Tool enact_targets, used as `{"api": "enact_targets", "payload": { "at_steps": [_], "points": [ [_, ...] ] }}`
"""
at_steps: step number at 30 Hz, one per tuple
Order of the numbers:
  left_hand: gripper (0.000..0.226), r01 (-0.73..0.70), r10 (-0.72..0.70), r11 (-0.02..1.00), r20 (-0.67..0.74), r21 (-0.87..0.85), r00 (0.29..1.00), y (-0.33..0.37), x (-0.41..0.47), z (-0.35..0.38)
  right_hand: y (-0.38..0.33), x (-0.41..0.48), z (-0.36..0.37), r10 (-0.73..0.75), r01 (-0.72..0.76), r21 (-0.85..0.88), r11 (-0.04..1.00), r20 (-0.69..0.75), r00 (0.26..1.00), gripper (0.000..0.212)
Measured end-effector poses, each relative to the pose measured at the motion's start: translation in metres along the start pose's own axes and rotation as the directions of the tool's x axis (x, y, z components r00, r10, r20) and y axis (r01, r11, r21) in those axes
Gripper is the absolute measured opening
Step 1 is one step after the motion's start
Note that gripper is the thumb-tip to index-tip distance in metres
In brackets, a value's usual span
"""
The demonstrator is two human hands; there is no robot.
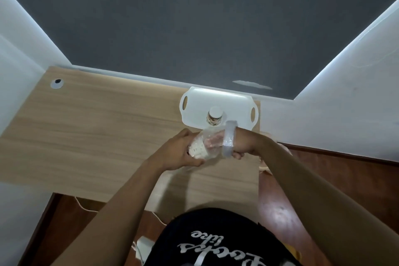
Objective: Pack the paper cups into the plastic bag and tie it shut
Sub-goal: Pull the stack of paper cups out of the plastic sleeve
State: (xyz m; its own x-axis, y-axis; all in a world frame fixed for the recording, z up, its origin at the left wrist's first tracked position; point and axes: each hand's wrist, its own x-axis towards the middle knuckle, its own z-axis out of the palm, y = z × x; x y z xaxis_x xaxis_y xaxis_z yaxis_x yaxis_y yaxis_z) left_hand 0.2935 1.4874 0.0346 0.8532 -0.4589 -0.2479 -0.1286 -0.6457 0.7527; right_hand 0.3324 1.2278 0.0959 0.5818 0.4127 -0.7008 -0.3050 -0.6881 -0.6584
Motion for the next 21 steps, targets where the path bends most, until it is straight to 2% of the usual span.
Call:
{"api": "enact_targets", "payload": {
  "at_steps": [5, 7, 9, 11, 13, 17, 21],
  "points": [
    [0.061, -0.016, 0.013, 0.996, 0.029, 0.082, 0.999, 0.024, 0.001, 0.013, 0.001, -0.014, 0.014, -0.002, 0.002, 0.009, 1.000, -0.011, 1.000, 0.041],
    [0.059, -0.030, 0.029, 0.997, 0.021, 0.068, 0.999, 0.030, 0.002, 0.015, 0.001, -0.018, 0.017, 0.003, -0.003, 0.033, 0.999, 0.001, 1.000, 0.026],
    [0.074, -0.046, 0.045, 0.998, 0.019, 0.044, 0.999, 0.036, 0.002, 0.016, 0.001, -0.022, 0.020, -0.022, 0.021, 0.007, 1.000, 0.030, 0.999, 0.032],
    [0.107, -0.042, 0.040, 0.998, 0.039, 0.040, 0.998, 0.042, 0.003, 0.017, 0.004, -0.026, 0.022, -0.035, 0.037, -0.047, 0.998, 0.030, 0.999, 0.041],
    [0.124, -0.021, 0.019, 0.999, 0.036, 0.048, 0.999, 0.047, 0.003, 0.019, 0.008, -0.031, 0.023, -0.036, 0.036, -0.047, 0.998, -0.006, 0.999, 0.038],
    [0.132, 0.015, -0.019, 0.996, 0.046, 0.085, 0.999, 0.049, 0.001, 0.022, 0.020, -0.042, 0.023, -0.066, 0.069, 0.047, 0.997, -0.055, 0.996, 0.029],
    [0.120, 0.015, -0.017, 0.998, 0.032, 0.065, 0.999, 0.049, -0.002, 0.029, 0.033, -0.044, 0.021, -0.052, 0.058, 0.079, 0.995, -0.066, 0.996, 0.039]
  ]
}}
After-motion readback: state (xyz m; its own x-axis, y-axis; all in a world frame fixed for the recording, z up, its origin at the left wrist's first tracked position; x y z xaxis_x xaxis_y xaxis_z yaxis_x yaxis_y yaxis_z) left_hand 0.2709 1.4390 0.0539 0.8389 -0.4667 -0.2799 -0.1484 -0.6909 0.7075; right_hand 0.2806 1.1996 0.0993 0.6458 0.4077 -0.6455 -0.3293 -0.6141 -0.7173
